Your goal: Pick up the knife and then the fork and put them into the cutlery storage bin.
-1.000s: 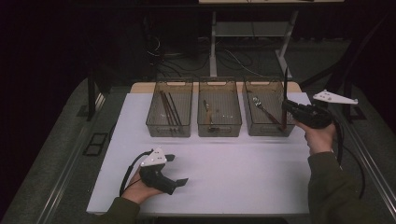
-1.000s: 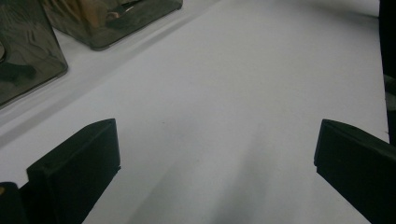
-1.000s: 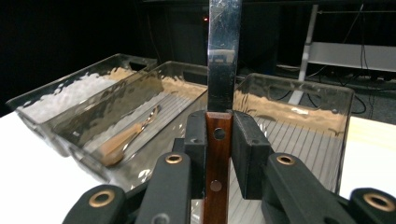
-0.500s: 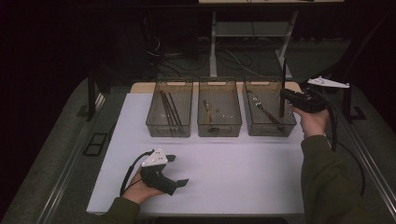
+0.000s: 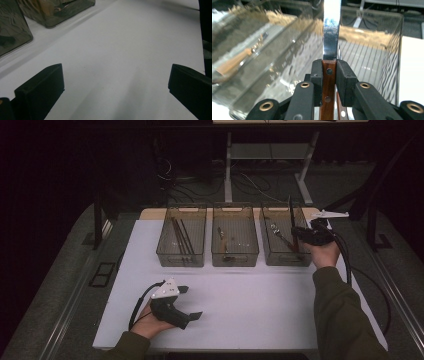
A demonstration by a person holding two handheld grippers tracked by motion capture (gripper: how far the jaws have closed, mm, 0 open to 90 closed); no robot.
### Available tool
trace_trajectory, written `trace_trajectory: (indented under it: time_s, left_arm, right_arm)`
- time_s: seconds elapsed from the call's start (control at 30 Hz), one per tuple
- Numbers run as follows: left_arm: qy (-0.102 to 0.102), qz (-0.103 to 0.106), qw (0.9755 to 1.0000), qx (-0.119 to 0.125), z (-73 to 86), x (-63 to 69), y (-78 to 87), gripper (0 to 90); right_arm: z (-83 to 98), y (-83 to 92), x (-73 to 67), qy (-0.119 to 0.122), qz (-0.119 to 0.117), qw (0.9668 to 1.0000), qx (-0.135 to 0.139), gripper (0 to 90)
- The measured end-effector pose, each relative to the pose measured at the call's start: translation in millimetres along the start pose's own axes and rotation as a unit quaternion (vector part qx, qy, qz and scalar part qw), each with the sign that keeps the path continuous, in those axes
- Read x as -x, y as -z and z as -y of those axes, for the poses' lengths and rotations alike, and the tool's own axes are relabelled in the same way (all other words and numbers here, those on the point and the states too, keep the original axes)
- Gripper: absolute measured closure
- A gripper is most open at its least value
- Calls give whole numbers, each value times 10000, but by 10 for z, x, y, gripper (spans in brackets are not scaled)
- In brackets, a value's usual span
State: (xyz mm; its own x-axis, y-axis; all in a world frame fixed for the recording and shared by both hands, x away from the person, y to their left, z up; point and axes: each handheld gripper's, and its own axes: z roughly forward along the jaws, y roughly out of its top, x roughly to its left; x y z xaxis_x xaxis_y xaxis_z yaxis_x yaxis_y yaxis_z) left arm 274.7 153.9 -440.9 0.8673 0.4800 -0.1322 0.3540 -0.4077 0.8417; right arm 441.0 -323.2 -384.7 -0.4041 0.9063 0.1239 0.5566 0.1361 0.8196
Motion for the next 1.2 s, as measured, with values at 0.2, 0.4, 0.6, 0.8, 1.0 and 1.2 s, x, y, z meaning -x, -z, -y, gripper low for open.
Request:
trace_trajectory:
  time_s: [0.2,0.4,0.6,0.8,1.0,1.2]
  left_arm:
    - [9,1,10000,14,1,1,-6,0]
    - [25,-8,10000,27,0,0,-3,0]
    - [14,-1,10000,15,-1,0,-5,0]
    - [10,-2,10000,14,-1,0,-5,0]
    - [9,-3,10000,11,-1,0,-6,0]
    - [16,-5,10000,14,-1,-1,-6,0]
  right_arm:
    - [61,-70,-4,106,120,9991,-391,767]
    - [82,-113,-1,171,195,9973,-692,765]
    - [81,-143,0,238,247,9945,-985,752]
    - [76,-113,36,170,215,9952,-941,620]
    - [67,-62,69,18,62,9965,-832,488]
    - [55,-21,26,-25,-162,9970,-757,375]
